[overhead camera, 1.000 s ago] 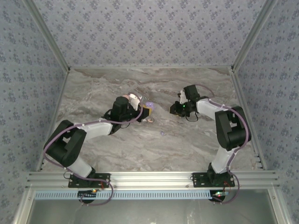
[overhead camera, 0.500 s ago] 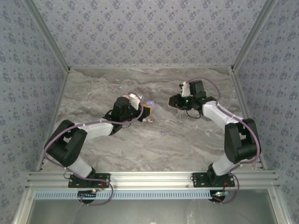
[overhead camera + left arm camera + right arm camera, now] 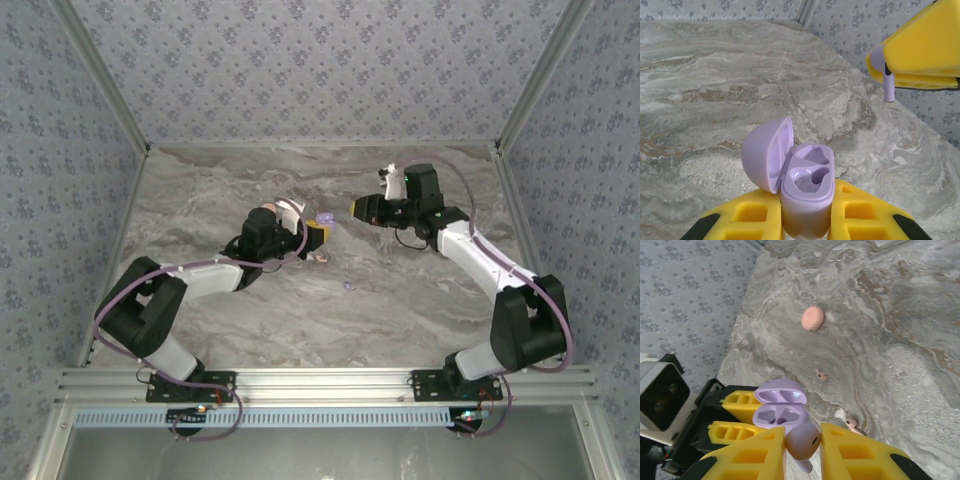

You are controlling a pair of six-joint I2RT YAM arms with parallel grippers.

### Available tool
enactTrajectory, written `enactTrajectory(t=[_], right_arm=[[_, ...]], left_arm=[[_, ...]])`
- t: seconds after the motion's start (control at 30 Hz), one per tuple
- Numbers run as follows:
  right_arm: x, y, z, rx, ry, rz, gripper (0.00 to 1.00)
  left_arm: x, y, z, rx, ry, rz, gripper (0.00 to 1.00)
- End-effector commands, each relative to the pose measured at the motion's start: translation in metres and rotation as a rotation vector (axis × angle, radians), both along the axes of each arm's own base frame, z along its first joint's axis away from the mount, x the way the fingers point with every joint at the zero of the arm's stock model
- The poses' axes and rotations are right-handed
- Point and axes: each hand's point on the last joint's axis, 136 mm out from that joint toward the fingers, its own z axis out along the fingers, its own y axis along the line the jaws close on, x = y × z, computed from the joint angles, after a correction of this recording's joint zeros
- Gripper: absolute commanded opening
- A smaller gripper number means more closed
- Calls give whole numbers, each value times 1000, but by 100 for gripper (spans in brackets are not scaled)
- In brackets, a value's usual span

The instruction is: Insert the wireless bluetooth earbuds into the charging case

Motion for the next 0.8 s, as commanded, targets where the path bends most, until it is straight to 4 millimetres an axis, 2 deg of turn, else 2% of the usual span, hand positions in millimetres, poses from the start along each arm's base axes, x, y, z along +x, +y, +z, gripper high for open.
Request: enactTrajectory(t=[0.0, 0.3, 0.77], right_arm=[[-4, 11, 42, 55, -112, 40, 24], [-11, 28, 65, 86, -189, 83, 24], [-14, 37, 74, 85, -229, 101, 25]], left_arm=[[-9, -9, 23, -79, -70, -61, 12], [-17, -19, 45, -154, -103, -126, 12], [-16, -25, 74, -227, -93, -137, 12]])
